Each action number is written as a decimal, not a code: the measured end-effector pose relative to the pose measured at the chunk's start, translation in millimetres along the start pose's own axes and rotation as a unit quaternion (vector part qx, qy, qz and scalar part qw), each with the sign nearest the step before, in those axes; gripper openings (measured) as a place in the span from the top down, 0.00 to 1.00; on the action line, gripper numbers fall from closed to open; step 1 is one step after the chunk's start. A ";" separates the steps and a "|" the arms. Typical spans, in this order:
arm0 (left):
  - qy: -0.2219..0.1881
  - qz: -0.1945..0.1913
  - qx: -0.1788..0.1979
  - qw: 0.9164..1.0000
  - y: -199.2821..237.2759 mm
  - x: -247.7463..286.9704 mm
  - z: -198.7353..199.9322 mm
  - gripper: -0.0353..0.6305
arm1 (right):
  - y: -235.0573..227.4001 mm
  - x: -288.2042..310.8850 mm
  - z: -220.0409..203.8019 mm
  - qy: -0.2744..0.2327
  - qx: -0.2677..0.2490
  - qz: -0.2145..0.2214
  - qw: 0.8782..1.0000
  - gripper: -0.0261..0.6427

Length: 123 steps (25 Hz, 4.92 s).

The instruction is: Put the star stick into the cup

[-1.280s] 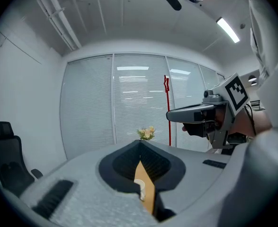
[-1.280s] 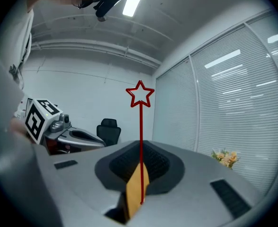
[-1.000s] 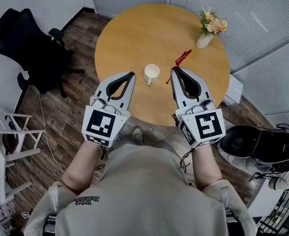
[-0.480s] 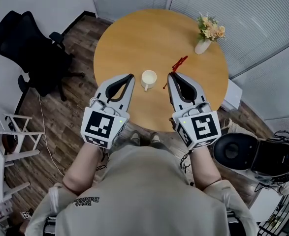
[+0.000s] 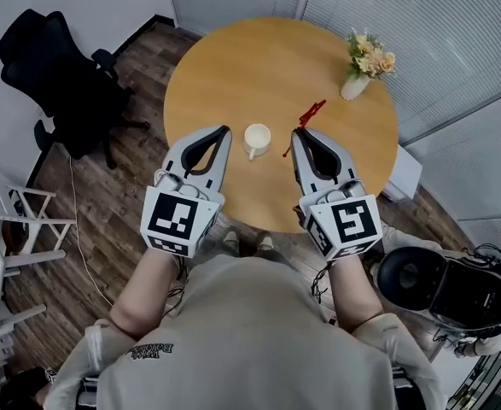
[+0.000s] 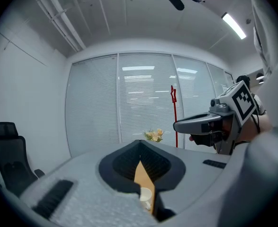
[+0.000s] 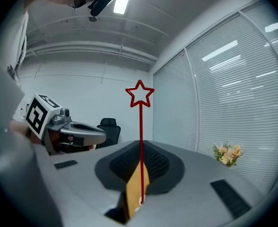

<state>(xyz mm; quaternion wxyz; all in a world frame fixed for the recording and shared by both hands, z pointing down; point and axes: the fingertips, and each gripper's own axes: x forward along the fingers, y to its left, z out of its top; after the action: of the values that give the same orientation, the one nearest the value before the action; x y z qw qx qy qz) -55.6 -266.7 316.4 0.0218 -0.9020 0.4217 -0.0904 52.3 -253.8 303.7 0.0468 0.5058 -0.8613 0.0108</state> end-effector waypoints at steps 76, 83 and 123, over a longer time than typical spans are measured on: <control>0.186 -0.049 -0.048 0.980 17.7 100.4 -197.2 0.91 | -44.5 117.9 -227.3 0.191 0.130 -0.024 0.973 0.90; 0.130 -0.034 -0.015 0.991 19.4 92.1 -128.5 0.91 | -49.9 99.3 -148.9 0.120 0.112 -0.022 0.986 0.90; -0.022 -0.032 0.038 0.999 -15.8 -2.9 56.0 0.91 | -1.3 -28.6 58.3 -0.045 0.036 0.042 0.997 0.91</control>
<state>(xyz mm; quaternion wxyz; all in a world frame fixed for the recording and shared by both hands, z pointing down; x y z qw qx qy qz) -35.3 -256.3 262.8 0.0622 -0.9153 0.3884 -0.0869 63.2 -233.3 243.0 -0.0105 0.4707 -0.8820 0.0214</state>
